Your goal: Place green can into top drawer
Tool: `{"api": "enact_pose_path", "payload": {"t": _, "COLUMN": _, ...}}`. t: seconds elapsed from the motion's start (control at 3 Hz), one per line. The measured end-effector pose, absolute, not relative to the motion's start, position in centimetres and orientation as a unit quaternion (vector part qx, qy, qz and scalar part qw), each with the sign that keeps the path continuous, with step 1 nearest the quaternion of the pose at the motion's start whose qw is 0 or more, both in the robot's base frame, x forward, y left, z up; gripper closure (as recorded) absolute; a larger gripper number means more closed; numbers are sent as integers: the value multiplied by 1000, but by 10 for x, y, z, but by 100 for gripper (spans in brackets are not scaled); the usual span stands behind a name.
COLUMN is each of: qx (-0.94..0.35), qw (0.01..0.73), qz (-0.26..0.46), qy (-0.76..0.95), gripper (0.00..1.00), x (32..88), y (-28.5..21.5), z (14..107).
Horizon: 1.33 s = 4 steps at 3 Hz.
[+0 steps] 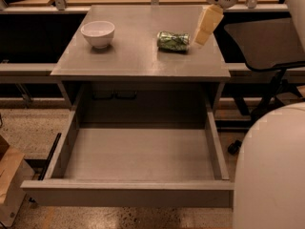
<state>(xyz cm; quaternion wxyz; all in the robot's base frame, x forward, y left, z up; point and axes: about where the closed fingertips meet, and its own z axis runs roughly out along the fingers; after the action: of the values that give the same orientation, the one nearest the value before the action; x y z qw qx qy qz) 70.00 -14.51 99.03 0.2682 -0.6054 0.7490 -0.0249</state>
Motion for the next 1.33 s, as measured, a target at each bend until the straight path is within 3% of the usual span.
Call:
{"api": "enact_pose_path", "payload": {"t": 0.67, "qx": -623, "qw": 266, "qz": -33, "qy": 735, "gripper": 0, "x": 720, "y": -127, "z": 982}}
{"api": "enact_pose_path", "payload": {"t": 1.0, "qx": -637, "qw": 272, "qz": -4, "qy": 721, "gripper": 0, "x": 741, "y": -107, "z": 962}}
{"api": "enact_pose_path", "payload": {"t": 1.33, "qx": -613, "qw": 317, "qz": 79, "qy": 719, "gripper": 0, "x": 767, "y": -93, "z": 929}}
